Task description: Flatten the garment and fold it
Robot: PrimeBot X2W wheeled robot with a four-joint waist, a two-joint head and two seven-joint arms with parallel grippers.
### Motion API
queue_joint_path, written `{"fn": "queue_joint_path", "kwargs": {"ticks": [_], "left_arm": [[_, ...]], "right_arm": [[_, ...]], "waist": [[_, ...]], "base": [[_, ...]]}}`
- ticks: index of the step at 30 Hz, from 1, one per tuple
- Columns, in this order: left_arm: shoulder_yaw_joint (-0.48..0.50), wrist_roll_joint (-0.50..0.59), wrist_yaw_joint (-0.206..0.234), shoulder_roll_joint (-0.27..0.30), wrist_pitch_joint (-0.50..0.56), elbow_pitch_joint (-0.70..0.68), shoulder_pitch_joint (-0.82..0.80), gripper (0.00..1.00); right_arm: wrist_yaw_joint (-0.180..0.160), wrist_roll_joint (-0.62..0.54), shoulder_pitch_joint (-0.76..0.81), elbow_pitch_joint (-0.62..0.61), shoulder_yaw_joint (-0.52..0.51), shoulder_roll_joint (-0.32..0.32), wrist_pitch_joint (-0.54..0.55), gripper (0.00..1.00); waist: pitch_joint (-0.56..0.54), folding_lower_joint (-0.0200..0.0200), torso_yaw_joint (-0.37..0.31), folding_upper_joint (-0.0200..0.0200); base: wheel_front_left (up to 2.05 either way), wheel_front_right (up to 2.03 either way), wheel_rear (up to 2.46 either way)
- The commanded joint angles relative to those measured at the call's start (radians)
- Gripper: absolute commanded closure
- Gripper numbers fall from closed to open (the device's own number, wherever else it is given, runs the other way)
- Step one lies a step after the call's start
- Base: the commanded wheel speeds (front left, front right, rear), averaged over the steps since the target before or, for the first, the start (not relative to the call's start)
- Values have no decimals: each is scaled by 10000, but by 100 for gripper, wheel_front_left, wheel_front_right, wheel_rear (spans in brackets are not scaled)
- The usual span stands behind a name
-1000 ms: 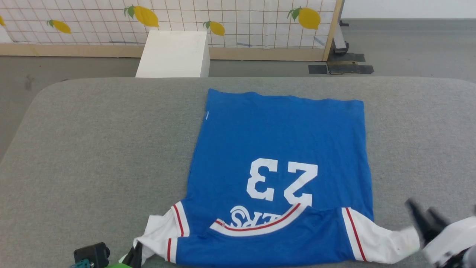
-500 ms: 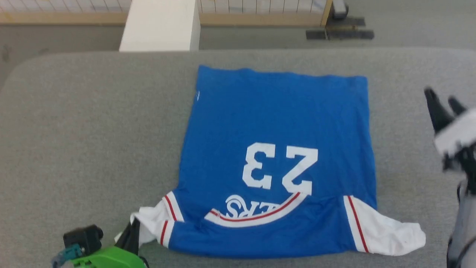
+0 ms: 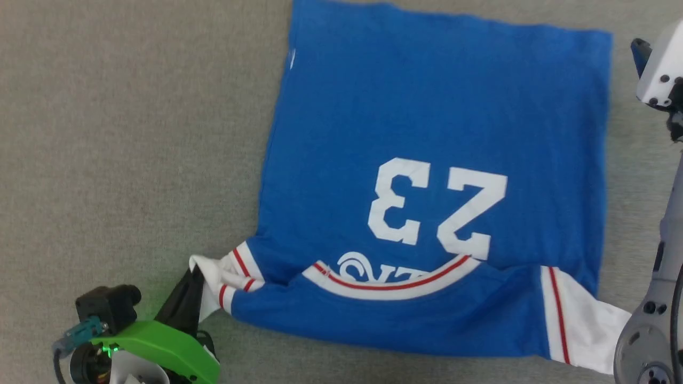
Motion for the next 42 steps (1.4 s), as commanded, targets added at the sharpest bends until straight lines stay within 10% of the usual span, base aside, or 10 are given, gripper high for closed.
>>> {"fn": "queue_joint_path", "kwargs": {"ticks": [1, 10, 12, 13, 21, 30, 42], "left_arm": [[-6, -82, -14, 60, 84, 52, -159, 100], [-45, -108, -46, 96, 57, -17, -214, 100], [-68, -108, -42, 97, 61, 15, -202, 100], [-84, -107, -43, 94, 61, 32, -207, 100], [-268, 27, -106, 143, 50, 335, -366, 100], [-410, 175, -75, 187, -14, 850, -351, 100], [-472, 5, 42, 13, -161, 1554, 74, 100]], "right_arm": [[-13, -250, -222, 127, -103, -20, 174, 0], [-13, -811, -700, 851, 143, 44, 660, 0], [-13, -746, -728, 968, 116, 51, 805, 78], [-13, -706, -740, 983, 117, 49, 832, 100], [-13, 756, -301, 43, 251, -562, -154, 100], [-13, 2648, 3776, -3065, -80, -1361, 240, 100], [-13, 3902, 9627, -4591, 285, 102, 919, 100]], "waist": [[1131, 0, 640, 0], [1489, 0, 674, 0], [1400, 0, 628, 0], [1327, 0, 605, 0], [51, 0, 417, 0], [-1894, 0, -300, 0], [-3270, 0, -1158, 0]], "base": [[0, 0, 0], [0, 0, 0], [0, 0, 0], [0, 0, 0], [0, 0, 0], [0, 0, 0], [0, 0, 0]]}}
